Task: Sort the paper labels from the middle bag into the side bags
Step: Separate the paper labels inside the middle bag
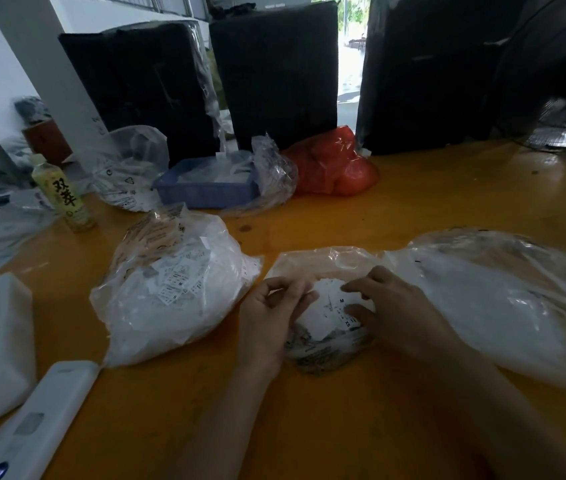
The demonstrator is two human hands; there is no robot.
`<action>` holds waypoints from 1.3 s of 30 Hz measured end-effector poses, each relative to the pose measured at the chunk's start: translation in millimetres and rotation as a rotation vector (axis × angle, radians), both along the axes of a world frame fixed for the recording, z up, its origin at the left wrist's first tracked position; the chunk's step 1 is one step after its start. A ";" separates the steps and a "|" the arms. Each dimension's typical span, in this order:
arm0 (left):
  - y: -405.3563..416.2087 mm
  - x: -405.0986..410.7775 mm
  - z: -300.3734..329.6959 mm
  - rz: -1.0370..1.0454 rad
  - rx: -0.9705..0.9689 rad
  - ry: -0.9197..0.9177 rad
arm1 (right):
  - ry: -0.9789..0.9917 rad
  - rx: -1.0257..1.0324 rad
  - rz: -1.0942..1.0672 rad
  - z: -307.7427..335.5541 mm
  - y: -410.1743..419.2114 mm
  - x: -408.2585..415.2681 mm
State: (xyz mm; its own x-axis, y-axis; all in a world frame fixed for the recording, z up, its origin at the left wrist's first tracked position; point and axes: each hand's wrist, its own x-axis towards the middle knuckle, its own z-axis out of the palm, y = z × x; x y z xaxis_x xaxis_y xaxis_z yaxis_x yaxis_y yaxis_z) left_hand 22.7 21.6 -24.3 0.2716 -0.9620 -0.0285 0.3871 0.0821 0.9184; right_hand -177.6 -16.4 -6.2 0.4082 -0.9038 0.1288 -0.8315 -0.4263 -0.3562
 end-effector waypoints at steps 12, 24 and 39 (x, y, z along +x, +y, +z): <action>-1.3 0.2 -5.6 -0.002 -0.004 -0.186 | -0.379 0.007 -0.091 -1.1 1.4 -3.7; -0.5 -3.2 -9.6 -0.059 -0.067 -0.128 | -0.872 0.055 -0.127 12.5 9.6 -0.6; 0.6 -6.2 -13.9 -0.009 -0.075 -0.502 | -0.820 -0.150 -0.052 16.7 20.1 3.2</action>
